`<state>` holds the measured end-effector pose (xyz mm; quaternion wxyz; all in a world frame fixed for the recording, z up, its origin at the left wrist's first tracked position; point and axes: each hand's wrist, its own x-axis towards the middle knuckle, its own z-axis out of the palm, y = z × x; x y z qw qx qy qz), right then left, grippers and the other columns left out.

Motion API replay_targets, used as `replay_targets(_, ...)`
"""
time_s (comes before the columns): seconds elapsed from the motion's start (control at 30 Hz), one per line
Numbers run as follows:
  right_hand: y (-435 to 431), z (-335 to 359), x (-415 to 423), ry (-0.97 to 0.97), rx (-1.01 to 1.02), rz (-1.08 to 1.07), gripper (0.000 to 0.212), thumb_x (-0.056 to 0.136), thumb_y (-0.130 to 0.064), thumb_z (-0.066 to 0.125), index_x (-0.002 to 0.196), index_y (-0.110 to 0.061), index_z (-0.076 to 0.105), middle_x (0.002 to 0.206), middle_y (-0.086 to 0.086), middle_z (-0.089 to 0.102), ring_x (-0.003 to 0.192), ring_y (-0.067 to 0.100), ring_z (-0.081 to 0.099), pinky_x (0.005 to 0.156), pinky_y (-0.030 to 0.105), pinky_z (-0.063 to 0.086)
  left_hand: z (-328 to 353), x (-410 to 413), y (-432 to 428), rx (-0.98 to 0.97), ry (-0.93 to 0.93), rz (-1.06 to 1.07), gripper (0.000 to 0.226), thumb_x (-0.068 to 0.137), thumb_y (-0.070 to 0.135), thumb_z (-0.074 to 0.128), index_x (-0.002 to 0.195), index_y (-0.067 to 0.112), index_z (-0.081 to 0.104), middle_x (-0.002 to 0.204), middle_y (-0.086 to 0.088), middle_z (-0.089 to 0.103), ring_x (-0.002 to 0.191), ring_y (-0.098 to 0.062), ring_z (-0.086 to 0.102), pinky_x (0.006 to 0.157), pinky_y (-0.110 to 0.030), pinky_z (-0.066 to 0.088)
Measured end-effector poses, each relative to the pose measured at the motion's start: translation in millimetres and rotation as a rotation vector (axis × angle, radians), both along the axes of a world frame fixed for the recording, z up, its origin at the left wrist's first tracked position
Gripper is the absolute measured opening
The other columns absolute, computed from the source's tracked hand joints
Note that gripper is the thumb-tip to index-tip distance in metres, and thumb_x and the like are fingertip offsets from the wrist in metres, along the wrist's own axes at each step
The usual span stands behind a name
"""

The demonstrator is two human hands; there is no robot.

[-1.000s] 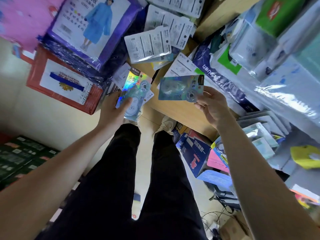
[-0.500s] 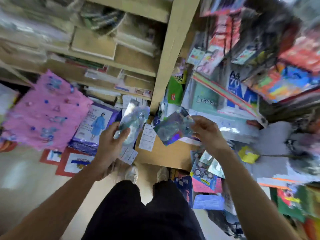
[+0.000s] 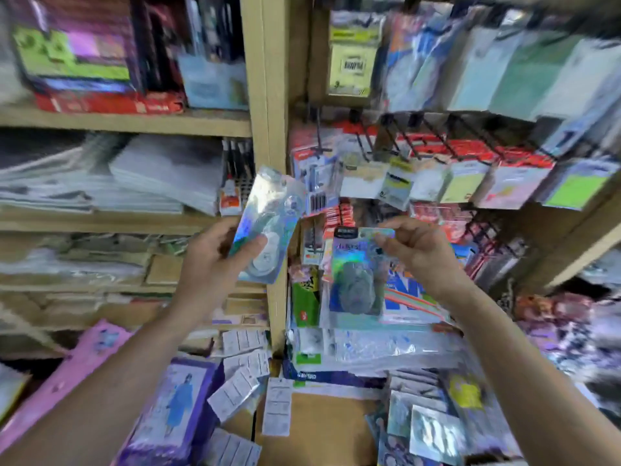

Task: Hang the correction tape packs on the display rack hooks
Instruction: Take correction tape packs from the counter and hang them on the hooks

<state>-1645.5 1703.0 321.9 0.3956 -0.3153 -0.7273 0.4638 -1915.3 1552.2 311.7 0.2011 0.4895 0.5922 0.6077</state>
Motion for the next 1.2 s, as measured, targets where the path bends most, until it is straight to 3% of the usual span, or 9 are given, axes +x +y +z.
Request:
replay_targets(0.07,5.8,27.2,3.3,0.003,0.057,0.034,0.005,0.089,-0.005,0.068,0.092,-0.009,0.069,0.049,-0.008,0.057,0.048,-0.001,0.049,0.055,0.016,0.045,29.9,1.6,12.8,0.056,0.066,-0.012,0.017,0.087,0.018,0.077,0.092,0.033,0.071,0.081,0.016,0.074,0.07,0.001,0.064,0.063,-0.021,0.05)
replay_targets(0.17,18.5,68.5,5.3,-0.004,0.151,0.036,0.012,0.084,-0.022,0.074,0.096,-0.018,0.073,0.075,0.019,0.073,0.068,0.014,0.064,0.07,0.034,0.052,72.4,3.8,30.0,0.123,0.119,-0.021,0.015,0.086,0.016,0.079,0.092,0.027,0.071,0.082,0.014,0.075,0.071,0.001,0.067,0.061,-0.02,0.051)
replay_targets(0.23,28.4,96.2,5.5,0.011,0.21,0.018,0.013,0.081,-0.023,0.073,0.094,-0.024,0.073,0.081,0.001,0.077,0.072,0.011,0.069,0.072,0.031,0.055,97.6,3.6,41.0,0.155,0.154,-0.043,0.014,0.087,0.007,0.075,0.093,0.018,0.07,0.086,0.01,0.076,0.074,-0.001,0.068,0.063,-0.019,0.053)
replay_targets(0.47,58.4,198.7,2.6,0.057,0.379,0.014,0.018,0.082,-0.022,0.075,0.099,-0.014,0.074,0.085,0.019,0.075,0.074,0.017,0.063,0.067,0.028,0.05,188.4,-5.3,77.1,0.304,0.248,-0.015,0.014,0.077,0.022,0.074,0.09,0.022,0.068,0.086,0.012,0.076,0.075,-0.004,0.071,0.063,-0.027,0.055)
replay_targets(0.6,68.4,256.6,-6.2,0.117,0.458,0.022,0.012,0.086,-0.006,0.071,0.098,-0.01,0.071,0.064,-0.01,0.071,0.059,-0.001,0.061,0.061,0.014,0.048,242.3,-13.2,97.1,0.447,0.248,0.078,0.015,0.071,0.033,0.074,0.083,0.03,0.066,0.08,0.01,0.075,0.072,-0.003,0.068,0.063,-0.03,0.054)
replay_targets(0.77,82.1,319.7,-26.5,0.16,0.517,-0.014,0.011,0.089,-0.005,0.07,0.097,-0.012,0.071,0.066,-0.007,0.073,0.058,-0.001,0.062,0.059,0.013,0.048,303.8,-20.2,118.5,0.616,0.278,0.164,0.014,0.082,0.025,0.074,0.089,0.033,0.065,0.089,0.014,0.073,0.08,-0.001,0.07,0.066,-0.022,0.054)
replay_targets(0.9,96.8,357.2,-47.3,0.216,0.577,-0.08,0.017,0.088,-0.009,0.072,0.085,-0.025,0.069,0.065,-0.01,0.073,0.062,0.004,0.064,0.064,0.018,0.052,336.5,-25.7,138.6,0.724,0.382,0.274,0.01,0.087,0.032,0.072,0.092,0.029,0.064,0.085,0.015,0.071,0.077,-0.006,0.068,0.064,-0.034,0.054)
replay_targets(1.1,117.7,386.5,-80.9,0.241,0.636,-0.182,0.004,0.091,-0.011,0.07,0.092,-0.013,0.073,0.079,0.005,0.075,0.069,0.012,0.067,0.061,0.022,0.054,352.9,-32.4,178.3,0.891,0.375,0.462,0.032,0.092,0.048,0.061,0.107,0.02,0.062,0.093,0.005,0.065,0.085,-0.019,0.062,0.071,-0.045,0.053)
replay_targets(1.2,122.7,390.5,-100.2,0.282,0.616,-0.186,0.003,0.092,-0.01,0.069,0.093,-0.011,0.071,0.065,-0.009,0.068,0.053,-0.003,0.058,0.051,0.011,0.044,351.0,-34.9,198.6,0.948,0.331,0.482,0.025,0.093,0.044,0.062,0.105,0.022,0.06,0.093,0.007,0.061,0.089,-0.023,0.059,0.074,-0.042,0.05)
